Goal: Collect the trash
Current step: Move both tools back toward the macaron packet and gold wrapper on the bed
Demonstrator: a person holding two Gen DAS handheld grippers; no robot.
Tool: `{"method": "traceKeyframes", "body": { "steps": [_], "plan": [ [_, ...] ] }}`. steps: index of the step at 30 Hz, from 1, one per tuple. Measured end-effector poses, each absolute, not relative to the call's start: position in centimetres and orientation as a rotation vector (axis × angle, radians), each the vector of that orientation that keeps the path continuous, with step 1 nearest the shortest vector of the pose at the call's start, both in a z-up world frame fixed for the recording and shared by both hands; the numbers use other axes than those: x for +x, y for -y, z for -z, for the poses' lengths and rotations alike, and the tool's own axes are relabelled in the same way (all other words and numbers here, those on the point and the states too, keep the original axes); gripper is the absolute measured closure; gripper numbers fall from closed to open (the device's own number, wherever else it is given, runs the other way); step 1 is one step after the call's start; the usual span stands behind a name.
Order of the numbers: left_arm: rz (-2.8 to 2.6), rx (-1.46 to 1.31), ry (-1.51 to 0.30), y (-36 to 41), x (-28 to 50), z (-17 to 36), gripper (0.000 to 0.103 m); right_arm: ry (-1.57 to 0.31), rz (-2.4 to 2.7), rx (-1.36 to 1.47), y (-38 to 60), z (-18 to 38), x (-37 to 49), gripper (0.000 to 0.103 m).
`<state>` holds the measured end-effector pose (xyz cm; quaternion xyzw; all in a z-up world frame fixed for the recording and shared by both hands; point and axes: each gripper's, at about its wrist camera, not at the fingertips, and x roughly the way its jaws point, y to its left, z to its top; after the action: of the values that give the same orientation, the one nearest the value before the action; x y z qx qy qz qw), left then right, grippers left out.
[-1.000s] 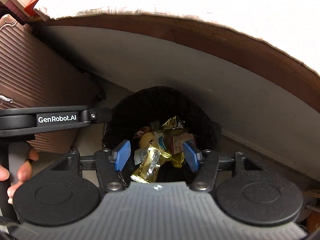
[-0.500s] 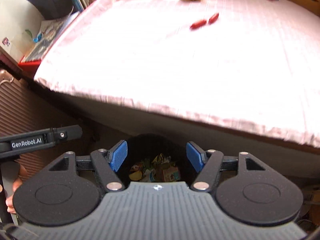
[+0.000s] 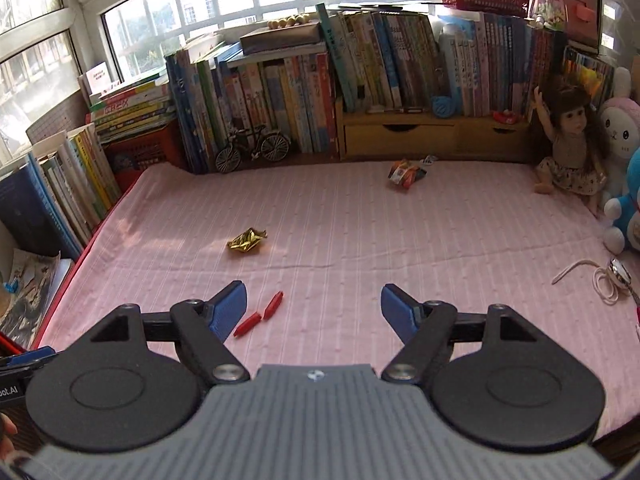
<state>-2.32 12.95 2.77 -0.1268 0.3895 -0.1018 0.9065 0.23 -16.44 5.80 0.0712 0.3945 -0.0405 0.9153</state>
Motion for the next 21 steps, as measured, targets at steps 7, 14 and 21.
{"method": "traceKeyframes", "body": {
  "steps": [7, 14, 21],
  "plan": [
    [0.067, -0.297, -0.759, -8.0, 7.2, -2.9, 0.013, -0.766, 0.130, 0.171, 24.3, -4.8, 10.1, 0.016],
    [-0.057, -0.280, -0.830, -2.4, 15.6, 2.5, 0.011, -0.820, 0.136, 0.173, 31.0, -0.3, 19.4, 0.014],
    [-0.084, -0.145, -0.852, 2.4, 20.9, 8.6, 0.011, -0.909, 0.138, 0.216, 34.5, 5.7, 25.9, 0.012]
  ]
}}
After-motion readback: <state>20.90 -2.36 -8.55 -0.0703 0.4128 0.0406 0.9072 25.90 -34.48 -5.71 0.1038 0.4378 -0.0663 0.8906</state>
